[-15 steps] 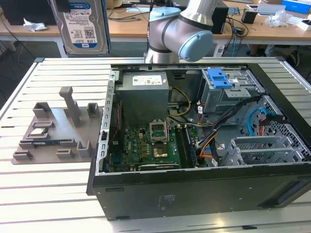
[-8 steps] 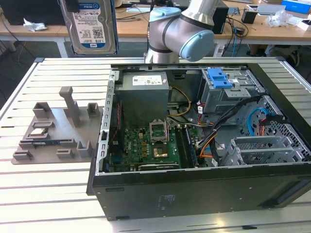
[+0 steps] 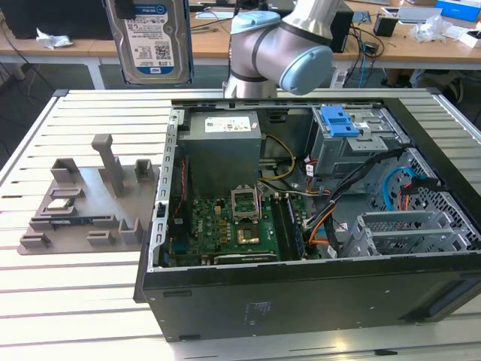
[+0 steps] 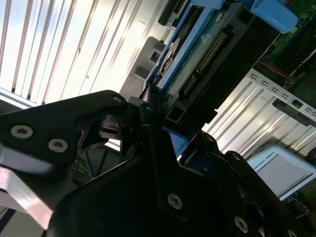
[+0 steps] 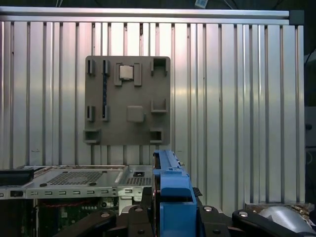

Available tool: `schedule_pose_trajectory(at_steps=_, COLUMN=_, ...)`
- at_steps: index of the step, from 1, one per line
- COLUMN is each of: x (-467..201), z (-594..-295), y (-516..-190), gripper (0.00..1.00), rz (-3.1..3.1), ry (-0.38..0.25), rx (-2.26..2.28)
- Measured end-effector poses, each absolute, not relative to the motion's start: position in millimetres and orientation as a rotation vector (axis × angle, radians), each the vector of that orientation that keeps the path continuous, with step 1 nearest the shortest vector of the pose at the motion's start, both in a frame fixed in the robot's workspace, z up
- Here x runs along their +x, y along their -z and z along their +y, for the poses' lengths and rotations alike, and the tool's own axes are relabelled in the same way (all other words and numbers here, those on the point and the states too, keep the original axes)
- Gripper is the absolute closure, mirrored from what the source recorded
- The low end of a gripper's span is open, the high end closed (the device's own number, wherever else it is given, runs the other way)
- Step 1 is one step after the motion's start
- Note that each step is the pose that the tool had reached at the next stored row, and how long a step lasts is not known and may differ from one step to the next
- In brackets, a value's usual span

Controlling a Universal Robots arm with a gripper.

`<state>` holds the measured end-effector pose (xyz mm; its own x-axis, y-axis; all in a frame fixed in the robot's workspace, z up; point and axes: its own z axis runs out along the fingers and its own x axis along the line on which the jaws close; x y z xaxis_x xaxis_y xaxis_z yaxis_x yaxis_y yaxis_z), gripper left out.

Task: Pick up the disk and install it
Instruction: 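Pick up the disk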

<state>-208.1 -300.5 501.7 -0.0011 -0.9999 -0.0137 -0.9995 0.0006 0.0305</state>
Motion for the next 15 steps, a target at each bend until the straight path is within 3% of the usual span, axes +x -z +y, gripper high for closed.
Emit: schedule_pose_trajectory(at_steps=15, x=-169.8, z=-299.1, y=-501.6, gripper=0.63, rz=-2.214, ry=0.049, rx=2.212)
